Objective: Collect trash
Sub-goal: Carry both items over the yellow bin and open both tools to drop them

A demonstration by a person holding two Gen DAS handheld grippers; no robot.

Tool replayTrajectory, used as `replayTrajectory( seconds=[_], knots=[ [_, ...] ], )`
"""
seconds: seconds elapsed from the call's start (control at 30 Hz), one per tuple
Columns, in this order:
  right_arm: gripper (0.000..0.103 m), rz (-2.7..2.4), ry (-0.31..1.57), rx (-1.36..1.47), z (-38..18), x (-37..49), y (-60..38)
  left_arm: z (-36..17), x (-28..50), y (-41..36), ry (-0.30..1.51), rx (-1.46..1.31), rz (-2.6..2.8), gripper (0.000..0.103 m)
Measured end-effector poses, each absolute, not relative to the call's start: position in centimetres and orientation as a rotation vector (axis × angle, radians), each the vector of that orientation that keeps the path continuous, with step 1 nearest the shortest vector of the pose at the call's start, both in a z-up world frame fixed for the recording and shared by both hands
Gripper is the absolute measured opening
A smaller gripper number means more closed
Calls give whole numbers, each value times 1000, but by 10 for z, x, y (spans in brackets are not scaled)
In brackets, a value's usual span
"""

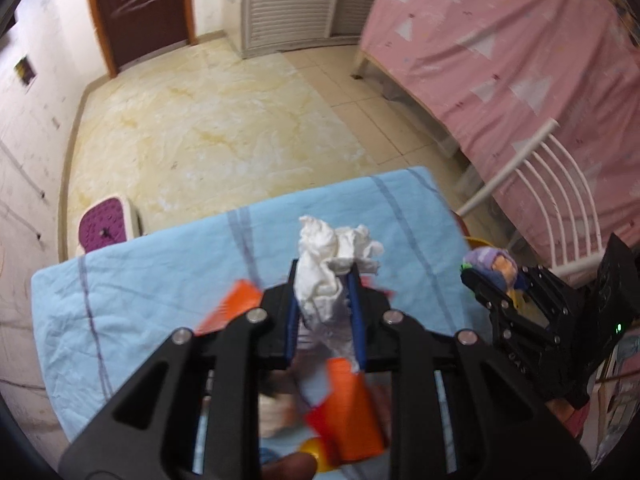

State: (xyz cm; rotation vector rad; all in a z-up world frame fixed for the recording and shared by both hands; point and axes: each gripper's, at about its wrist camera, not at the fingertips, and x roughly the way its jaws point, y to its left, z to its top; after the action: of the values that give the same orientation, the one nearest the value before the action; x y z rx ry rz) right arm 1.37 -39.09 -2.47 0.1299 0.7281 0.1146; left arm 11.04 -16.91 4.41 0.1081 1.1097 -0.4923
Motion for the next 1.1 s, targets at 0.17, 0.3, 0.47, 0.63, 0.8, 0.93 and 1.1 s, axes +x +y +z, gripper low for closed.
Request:
replayTrajectory(
  seconds=[0.17,0.3,0.47,0.63,0.8,0.93,1.1],
  knots=[
    [26,52,718,169,-27,-5,-437,44,92,-223,1114,175,-565,20],
    [26,0,721,209,-39,-21,-473,39,82,-266,1135,206,-623,20],
    [26,-44,746,260,-62,-37,-508,26,62,-321,1165,265,-696,20],
    [26,-60,767,291,-81,-47,-528,8,45,-369,1193,330,-731,20],
    [27,-68,776,315,-92,-52,-542,-5,34,-405,1201,393,-729,24],
    [40,-79,789,340,-100,-55,-549,-9,31,-415,1199,412,-718,55],
    [64,-89,779,347,-101,-60,-551,-9,26,-421,1180,428,-714,56]
  ],
)
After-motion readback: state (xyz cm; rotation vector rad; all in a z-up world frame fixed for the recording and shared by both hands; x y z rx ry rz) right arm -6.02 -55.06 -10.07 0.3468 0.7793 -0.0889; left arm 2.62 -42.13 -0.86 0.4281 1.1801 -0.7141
